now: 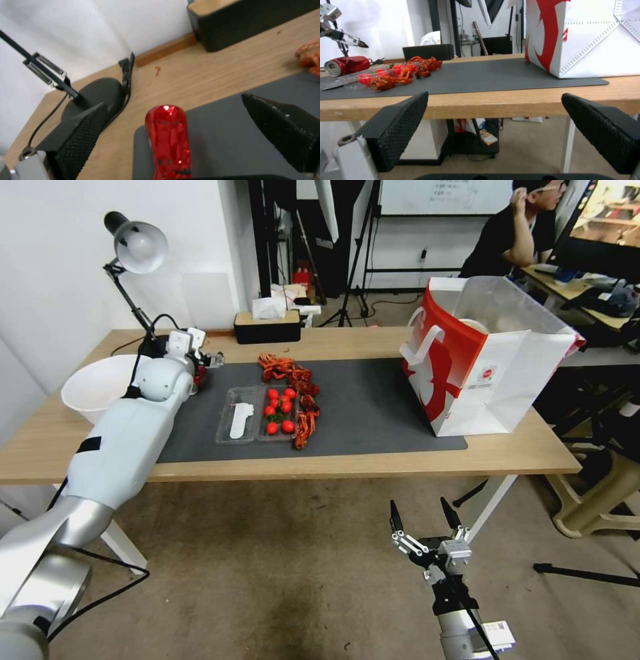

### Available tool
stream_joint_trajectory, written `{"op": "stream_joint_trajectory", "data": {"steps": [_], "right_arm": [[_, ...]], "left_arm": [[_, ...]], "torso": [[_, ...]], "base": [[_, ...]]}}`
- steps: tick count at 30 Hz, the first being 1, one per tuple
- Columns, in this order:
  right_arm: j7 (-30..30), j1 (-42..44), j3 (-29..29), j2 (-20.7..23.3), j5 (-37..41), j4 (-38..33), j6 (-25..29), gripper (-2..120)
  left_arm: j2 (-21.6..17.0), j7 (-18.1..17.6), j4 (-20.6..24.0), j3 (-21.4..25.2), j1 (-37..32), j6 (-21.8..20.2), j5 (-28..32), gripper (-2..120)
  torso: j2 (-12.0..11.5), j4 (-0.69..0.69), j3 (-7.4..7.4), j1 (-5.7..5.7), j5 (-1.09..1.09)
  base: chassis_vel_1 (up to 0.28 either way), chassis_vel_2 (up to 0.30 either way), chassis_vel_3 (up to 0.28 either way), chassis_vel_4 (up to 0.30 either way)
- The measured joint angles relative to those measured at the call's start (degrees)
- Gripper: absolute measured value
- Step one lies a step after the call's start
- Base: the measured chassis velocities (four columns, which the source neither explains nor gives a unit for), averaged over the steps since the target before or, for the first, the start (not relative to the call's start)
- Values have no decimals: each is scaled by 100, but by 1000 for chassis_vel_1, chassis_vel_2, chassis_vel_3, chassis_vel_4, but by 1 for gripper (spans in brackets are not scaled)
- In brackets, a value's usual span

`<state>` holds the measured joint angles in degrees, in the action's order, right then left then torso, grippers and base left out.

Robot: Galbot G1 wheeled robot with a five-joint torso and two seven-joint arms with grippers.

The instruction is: Pick up the trash from the table and place it into the takeout bag.

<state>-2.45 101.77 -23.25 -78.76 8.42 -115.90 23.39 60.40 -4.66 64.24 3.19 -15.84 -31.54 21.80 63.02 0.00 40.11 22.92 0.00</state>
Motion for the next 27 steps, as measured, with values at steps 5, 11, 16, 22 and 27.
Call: {"op": "stream_joint_trajectory", "data": {"steps": [5, 11, 16, 22, 27], "right_arm": [[0, -3, 0, 5, 0, 0, 2, 100], [0, -2, 0, 9, 1, 0, 3, 100], [0, 9, -3, 22, 1, 0, 7, 100], [-3, 16, -6, 33, 2, -2, 11, 100], [-5, 16, -8, 38, 2, -1, 13, 100]], "left_arm": [[20, 33, -191, -51, 126, -155, -3, 100], [34, 229, -404, -84, 244, -307, -23, 100], [72, 319, -641, -72, 364, -509, 19, 100], [94, 342, -905, -20, 432, -690, 174, 100], [82, 271, -938, 14, 425, -849, 464, 100]], "torso": [[0, 0, 0, 0, 1], [0, 0, 0, 0, 0], [0, 0, 0, 0, 0], [0, 1, 0, 0, 0], [1, -1, 0, 0, 1]], "base": [[0, 0, 0, 0], [0, 0, 0, 0], [0, 0, 0, 0], [0, 0, 0, 0], [0, 0, 0, 0]]}}
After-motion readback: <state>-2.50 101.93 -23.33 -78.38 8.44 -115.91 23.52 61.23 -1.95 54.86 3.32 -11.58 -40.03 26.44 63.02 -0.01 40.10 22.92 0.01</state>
